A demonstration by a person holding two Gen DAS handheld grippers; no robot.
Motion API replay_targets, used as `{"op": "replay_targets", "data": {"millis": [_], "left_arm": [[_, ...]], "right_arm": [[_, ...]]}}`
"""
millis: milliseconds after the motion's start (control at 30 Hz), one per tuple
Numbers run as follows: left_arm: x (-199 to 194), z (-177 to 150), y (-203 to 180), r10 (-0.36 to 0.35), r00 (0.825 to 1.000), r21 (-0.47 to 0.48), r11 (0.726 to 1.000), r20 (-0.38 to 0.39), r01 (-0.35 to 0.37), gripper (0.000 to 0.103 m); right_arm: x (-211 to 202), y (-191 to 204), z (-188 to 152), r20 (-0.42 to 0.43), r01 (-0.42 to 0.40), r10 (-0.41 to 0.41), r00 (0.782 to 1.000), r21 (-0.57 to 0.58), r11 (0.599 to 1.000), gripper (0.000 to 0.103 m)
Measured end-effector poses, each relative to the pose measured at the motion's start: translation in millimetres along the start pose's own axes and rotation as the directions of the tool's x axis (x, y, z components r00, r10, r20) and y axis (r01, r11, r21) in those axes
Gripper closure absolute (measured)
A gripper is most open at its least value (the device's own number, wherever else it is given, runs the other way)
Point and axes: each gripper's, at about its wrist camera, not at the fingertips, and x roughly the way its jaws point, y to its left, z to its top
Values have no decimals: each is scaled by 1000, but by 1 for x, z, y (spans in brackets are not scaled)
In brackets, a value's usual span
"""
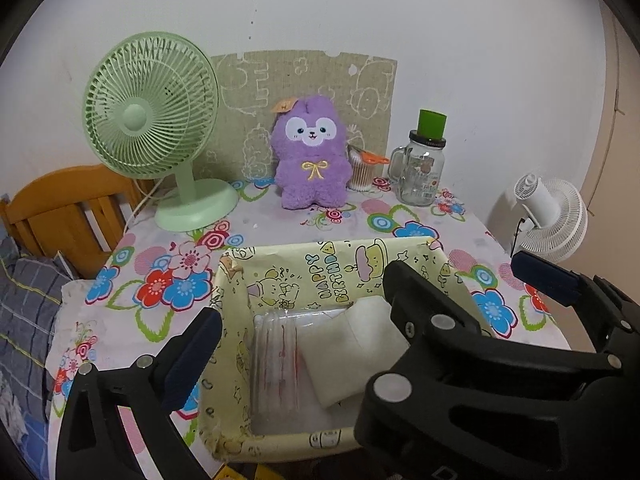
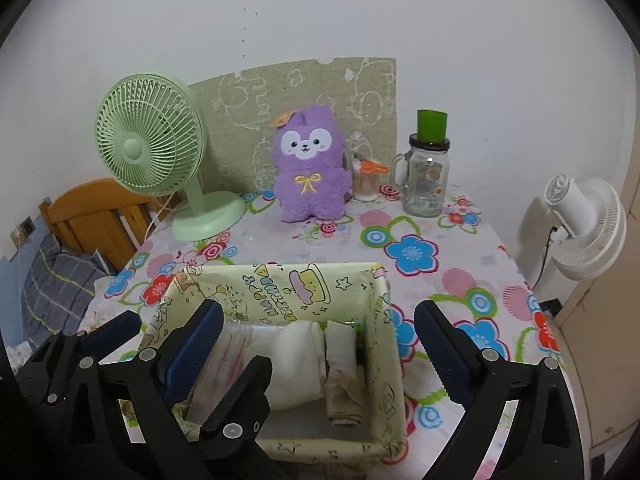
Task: Organize soft objects
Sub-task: 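Release the white cloth into the box with the left gripper while the right lowers the bag, then withdraw both grippers from the box toward the black bag and grey sock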
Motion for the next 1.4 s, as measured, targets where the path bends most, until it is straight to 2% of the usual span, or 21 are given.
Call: {"op": "replay_targets", "data": {"millis": [533,800,1400], "left_arm": [[-46,-10,-3,33,996,15,999,85,-34,0],[-63,-21,-5,-4,996,7,1000,85,3,2],[-99,-54,-10,19,994,9,1000,104,-20,2]], "right_arm": [[-45,9,-7,59,-3,4,998,-33,999,3],[-68,11,-18,61,23,-21,998,-43,999,3],[-103,17,-49,75,21,-17,997,-47,999,3]]}}
